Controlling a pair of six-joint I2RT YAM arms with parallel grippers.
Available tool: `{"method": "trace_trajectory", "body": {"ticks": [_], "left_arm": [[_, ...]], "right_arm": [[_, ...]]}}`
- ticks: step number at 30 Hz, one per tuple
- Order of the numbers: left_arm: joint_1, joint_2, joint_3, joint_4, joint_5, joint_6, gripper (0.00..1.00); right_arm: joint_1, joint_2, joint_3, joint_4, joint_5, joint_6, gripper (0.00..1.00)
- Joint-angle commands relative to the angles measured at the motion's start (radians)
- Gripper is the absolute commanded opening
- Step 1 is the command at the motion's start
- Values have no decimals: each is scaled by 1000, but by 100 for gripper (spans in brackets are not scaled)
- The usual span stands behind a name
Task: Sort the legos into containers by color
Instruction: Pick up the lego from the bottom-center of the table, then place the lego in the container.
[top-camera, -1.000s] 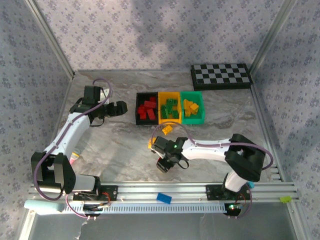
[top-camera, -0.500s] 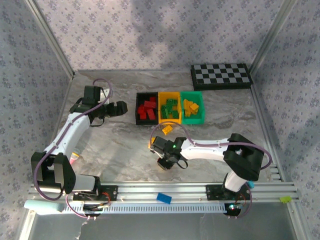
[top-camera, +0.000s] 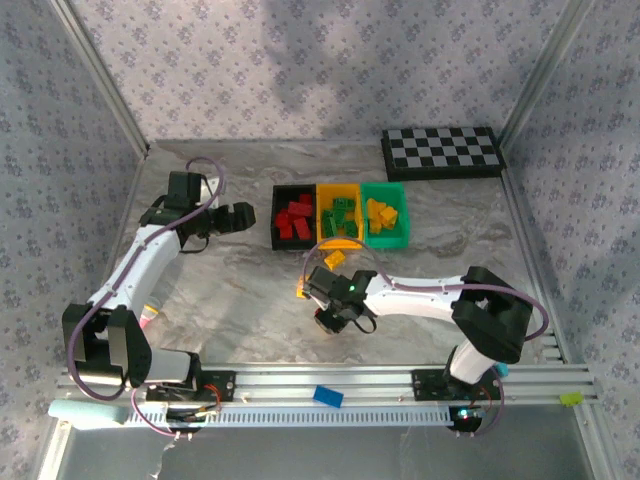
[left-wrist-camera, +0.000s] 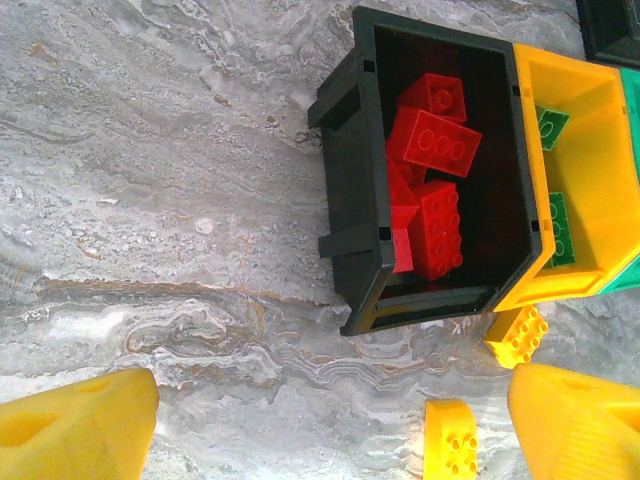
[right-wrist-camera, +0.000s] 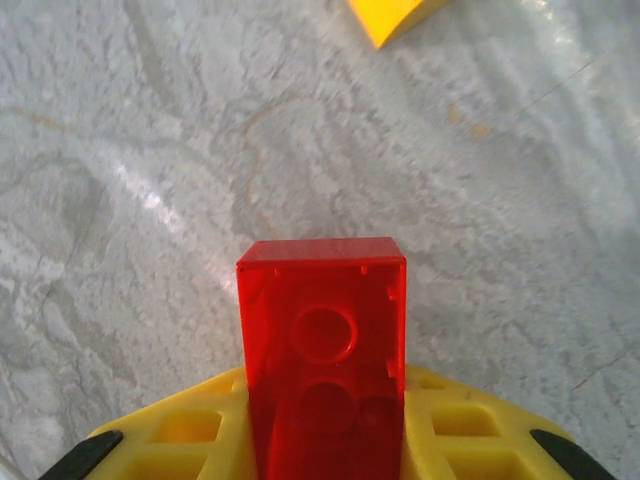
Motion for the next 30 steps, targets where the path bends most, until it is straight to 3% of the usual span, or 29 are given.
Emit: {"method": "trace_trajectory", "body": {"ticks": [1, 16, 30], "left_arm": [[9, 5, 10, 6, 32, 14, 90], [8, 12, 6, 15, 51, -10, 90], [9, 6, 7, 23, 62, -15, 90]], "right_arm": [[-18, -22, 38, 17, 8, 25, 28], [-133, -33, 100, 181, 8, 67, 25], [-265, 107, 333, 265, -18, 29, 25]]}}
